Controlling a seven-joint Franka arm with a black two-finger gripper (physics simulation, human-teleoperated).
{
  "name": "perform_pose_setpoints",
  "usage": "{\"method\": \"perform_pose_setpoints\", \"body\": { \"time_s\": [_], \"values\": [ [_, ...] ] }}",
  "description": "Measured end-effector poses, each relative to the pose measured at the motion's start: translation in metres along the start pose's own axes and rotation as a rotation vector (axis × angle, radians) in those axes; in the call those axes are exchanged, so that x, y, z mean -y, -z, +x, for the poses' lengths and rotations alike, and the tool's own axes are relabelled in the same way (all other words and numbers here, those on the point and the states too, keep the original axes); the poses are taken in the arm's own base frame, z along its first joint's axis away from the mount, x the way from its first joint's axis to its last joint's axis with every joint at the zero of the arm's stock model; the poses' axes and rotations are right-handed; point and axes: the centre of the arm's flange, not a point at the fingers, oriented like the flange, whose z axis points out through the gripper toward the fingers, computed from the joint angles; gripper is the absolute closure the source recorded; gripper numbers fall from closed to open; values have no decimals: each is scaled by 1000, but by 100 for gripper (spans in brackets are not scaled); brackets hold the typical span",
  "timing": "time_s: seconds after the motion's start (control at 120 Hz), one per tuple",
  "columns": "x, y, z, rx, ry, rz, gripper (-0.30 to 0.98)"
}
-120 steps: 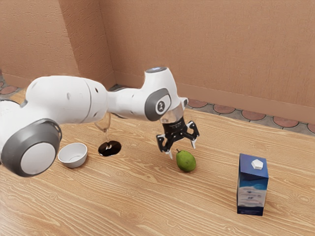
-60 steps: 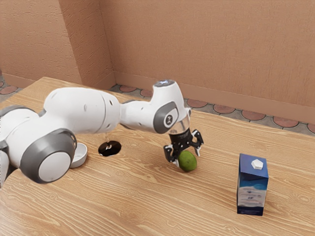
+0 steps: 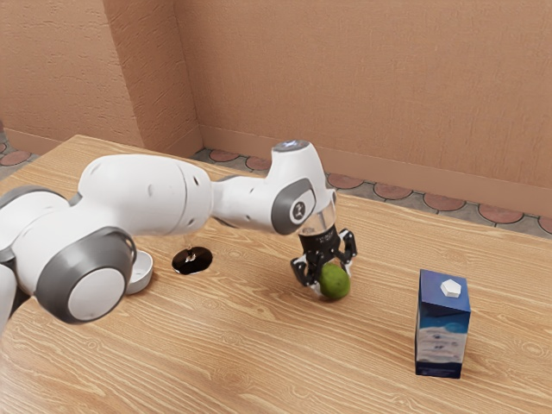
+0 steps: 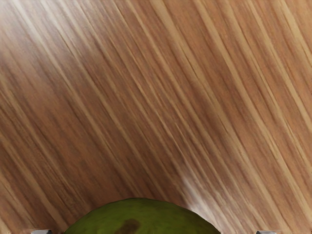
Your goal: Place the pear in the bowl.
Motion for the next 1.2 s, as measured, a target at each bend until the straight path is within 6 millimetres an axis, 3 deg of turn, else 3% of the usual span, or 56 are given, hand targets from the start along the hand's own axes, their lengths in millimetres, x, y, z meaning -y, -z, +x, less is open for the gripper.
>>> {"method": "perform_pose_setpoints", "body": {
  "time_s": [0.2, 0.3, 0.383, 0.483, 0.742, 0.967, 1.2],
  "values": [
    [0, 10, 1, 3, 15, -3, 30],
    [-1, 31, 2, 4, 23, -11, 35],
    [5, 64, 2, 4, 33, -21, 40],
    [30, 102, 1, 11, 57, -15, 44],
    [109, 156, -2, 47, 122, 6, 46],
    [180, 185, 15, 61, 193, 4, 39],
    [229, 193, 61, 35, 278, 17, 35]
  ]
}}
